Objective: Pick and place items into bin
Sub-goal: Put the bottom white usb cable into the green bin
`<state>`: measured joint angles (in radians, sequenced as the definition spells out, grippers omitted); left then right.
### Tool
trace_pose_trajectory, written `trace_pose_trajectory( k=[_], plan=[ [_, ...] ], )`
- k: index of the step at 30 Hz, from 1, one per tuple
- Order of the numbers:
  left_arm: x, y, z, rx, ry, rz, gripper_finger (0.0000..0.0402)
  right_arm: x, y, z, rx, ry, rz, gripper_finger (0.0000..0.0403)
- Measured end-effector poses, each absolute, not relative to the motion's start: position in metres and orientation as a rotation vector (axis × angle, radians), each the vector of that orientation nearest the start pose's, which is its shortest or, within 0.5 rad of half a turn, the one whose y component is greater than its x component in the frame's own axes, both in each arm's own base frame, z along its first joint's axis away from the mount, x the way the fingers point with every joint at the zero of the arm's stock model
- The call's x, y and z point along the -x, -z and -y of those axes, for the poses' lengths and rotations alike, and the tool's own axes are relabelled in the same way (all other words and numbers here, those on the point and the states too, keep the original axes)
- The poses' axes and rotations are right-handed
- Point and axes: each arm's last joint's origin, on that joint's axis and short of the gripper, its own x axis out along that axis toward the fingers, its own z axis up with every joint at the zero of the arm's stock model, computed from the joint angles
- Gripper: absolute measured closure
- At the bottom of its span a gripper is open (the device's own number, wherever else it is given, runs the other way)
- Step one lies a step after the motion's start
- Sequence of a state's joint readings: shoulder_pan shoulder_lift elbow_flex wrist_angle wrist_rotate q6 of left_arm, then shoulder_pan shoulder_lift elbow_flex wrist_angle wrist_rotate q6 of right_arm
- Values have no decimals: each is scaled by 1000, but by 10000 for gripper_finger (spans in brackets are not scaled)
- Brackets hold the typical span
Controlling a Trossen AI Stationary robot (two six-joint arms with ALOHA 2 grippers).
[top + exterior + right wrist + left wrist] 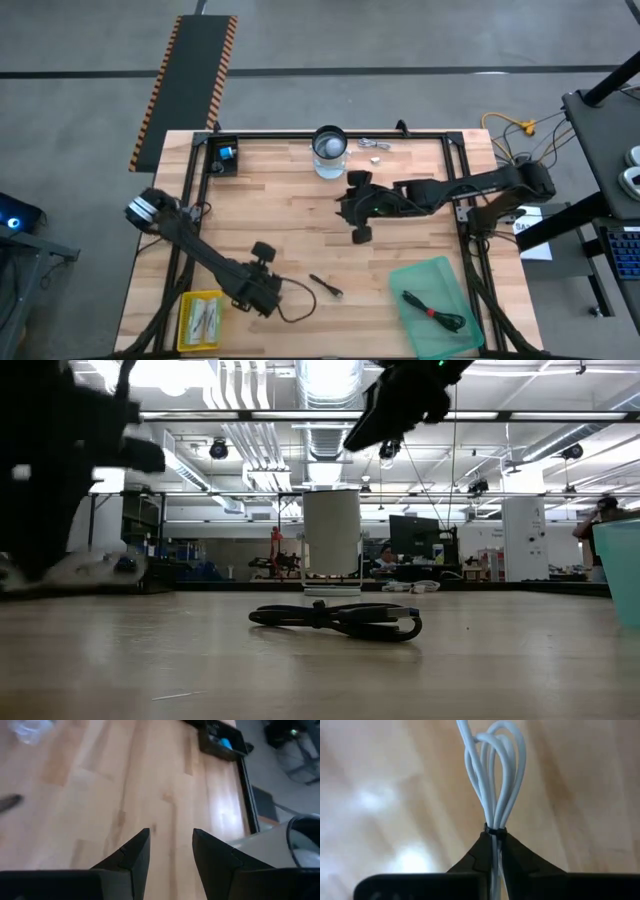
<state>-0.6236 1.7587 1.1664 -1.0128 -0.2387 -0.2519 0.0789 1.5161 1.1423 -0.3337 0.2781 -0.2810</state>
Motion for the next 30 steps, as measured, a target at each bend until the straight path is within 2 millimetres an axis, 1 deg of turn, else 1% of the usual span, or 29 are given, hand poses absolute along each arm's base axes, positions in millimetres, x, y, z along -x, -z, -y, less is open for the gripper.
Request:
trace_pose_trajectory(
  k=[3,7,10,13,17,21,25,27,30],
  plan=[
    [-247,-196,165,-456,41,-1372,395,-317,-285,-24,349,0,-679,269],
    [-247,-223,159,-446,-13,-1177,395,-297,-300,-35,320,-138,-610,269],
    [-252,-240,153,-416,-5,-1054,395,-283,-307,-46,306,-211,-569,269],
    [-258,-252,146,-433,-8,-958,396,-271,-310,-57,283,-247,-548,269],
    [-270,-261,140,-502,9,-859,397,-263,-308,-74,289,-306,-537,269],
    [-282,-266,136,-596,47,-771,397,-258,-303,-90,335,-373,-544,269],
    [-287,-269,134,-668,76,-729,397,-252,-296,-102,383,-428,-554,269],
    [-291,-271,132,-679,76,-707,398,-251,-295,-105,406,-419,-542,269],
    [-297,-273,127,-682,58,-678,398,-257,-292,-106,449,-325,-528,269]
  ],
)
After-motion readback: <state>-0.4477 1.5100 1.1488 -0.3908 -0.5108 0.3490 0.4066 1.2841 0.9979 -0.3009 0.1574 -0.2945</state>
